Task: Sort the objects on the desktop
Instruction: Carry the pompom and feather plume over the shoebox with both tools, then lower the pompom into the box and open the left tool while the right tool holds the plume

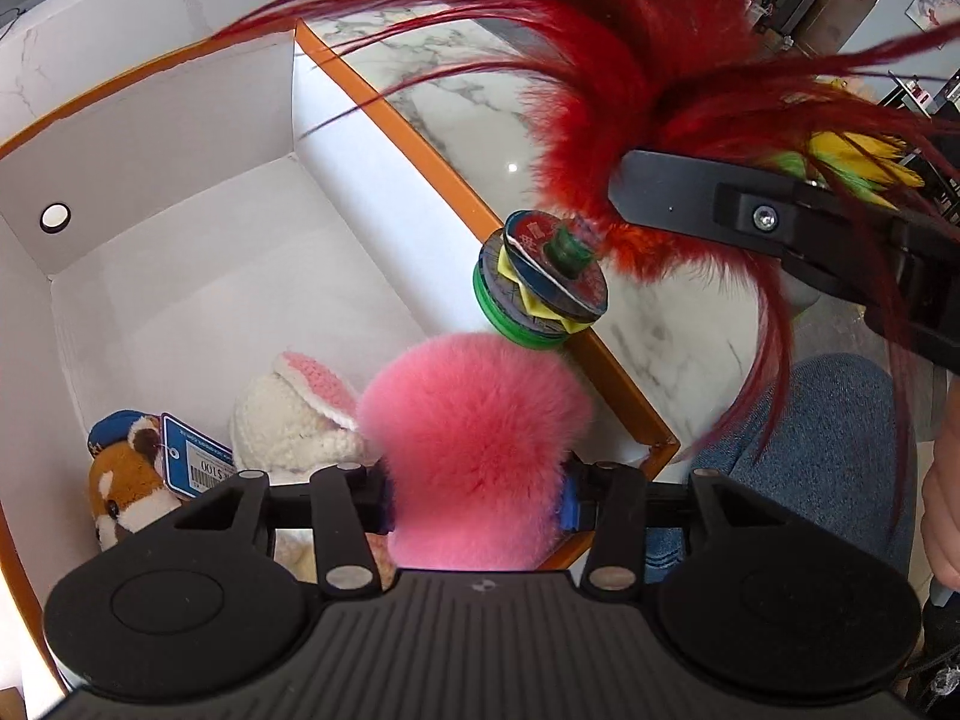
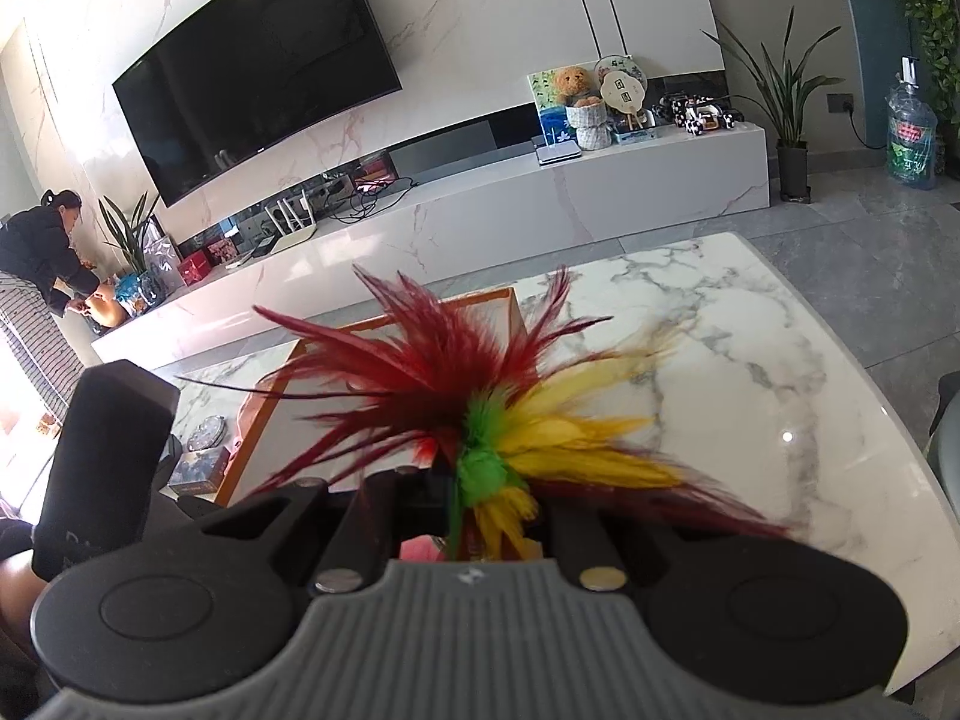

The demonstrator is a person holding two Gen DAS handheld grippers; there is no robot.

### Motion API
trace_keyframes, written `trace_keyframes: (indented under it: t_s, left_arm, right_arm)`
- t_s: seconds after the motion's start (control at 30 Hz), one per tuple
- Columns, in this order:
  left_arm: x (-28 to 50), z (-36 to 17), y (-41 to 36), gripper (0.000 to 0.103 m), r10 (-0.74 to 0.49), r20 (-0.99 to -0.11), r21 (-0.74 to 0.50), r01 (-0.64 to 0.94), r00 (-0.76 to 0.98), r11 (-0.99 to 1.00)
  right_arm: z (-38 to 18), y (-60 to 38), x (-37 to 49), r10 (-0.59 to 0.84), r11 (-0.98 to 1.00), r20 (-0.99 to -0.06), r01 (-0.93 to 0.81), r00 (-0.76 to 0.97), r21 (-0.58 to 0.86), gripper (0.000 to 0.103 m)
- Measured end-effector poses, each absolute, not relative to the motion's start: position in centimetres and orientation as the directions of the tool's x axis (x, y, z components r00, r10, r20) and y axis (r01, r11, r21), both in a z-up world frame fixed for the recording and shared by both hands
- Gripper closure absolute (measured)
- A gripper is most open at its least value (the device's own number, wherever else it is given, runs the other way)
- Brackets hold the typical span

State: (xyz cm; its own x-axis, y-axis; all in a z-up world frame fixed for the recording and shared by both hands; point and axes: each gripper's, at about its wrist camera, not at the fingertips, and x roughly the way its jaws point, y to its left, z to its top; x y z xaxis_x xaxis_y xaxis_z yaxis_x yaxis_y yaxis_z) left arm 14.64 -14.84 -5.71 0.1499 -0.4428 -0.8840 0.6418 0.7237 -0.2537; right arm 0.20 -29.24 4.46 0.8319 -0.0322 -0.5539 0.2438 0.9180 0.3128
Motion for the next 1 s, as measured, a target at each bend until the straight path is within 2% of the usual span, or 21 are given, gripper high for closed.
trace_keyframes:
  t_s: [0.4, 0.67, 1.0]
  left_arm:
    - [15.6, -6.8, -12.1, 0.041, -0.449, -0.881, -0.264, 0.636, 0.146, 0.725]
    - [16.3, -7.5, -10.1, 0.034, -0.468, -0.872, -0.284, 0.634, 0.141, 0.719]
    - [17.3, -7.9, -7.5, 0.028, -0.497, -0.855, -0.300, 0.639, 0.150, 0.709]
  right_arm:
    - [4.7, -27.9, 2.7, 0.006, 0.962, -0.581, 0.154, 0.814, 0.226, 0.093]
    - [4.0, -26.9, 4.3, -0.023, 0.982, -0.620, 0.136, 0.784, 0.135, 0.093]
    - [4.0, -26.2, 4.6, -0.033, 0.984, -0.637, 0.137, 0.770, 0.115, 0.093]
